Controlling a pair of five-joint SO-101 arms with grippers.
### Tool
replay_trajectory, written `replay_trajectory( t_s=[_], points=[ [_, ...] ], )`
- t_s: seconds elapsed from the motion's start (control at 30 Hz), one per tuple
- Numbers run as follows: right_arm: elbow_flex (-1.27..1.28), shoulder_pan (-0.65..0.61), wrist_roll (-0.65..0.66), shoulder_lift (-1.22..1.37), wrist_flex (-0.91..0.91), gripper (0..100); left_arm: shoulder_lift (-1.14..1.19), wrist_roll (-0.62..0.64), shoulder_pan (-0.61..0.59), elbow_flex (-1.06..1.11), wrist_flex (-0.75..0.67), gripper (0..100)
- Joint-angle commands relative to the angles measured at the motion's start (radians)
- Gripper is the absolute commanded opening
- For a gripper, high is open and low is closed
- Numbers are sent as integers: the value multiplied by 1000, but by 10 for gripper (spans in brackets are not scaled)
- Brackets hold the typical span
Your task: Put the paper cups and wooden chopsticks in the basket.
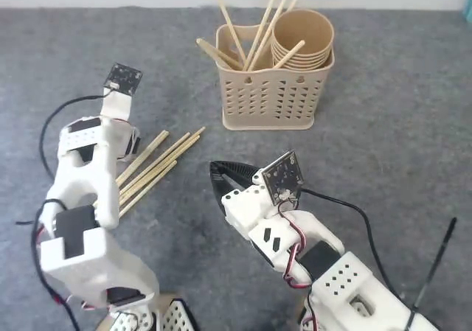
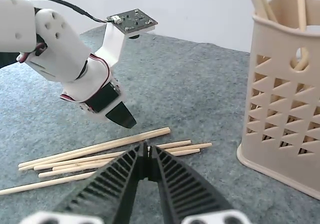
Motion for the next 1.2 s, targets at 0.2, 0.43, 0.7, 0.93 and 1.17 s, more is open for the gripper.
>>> replay_trajectory(
  t_s=[0.2, 0.43, 0.7, 0.93, 1.17],
  points=[
    [-58, -7, 18, 13, -16, 13, -126, -84, 14, -36, 176, 235],
    [-58, -7, 18, 13, -15, 13, -89, -112, 14, -44, 161, 232],
    [-58, -7, 18, 13, -15, 13, 2, -110, -28, -111, 77, 232],
    [-58, -7, 18, 13, -15, 13, 43, -114, -28, -168, 104, 232],
    [-58, -7, 20, 13, -15, 13, 52, -114, -26, -180, 110, 232]
  ],
)
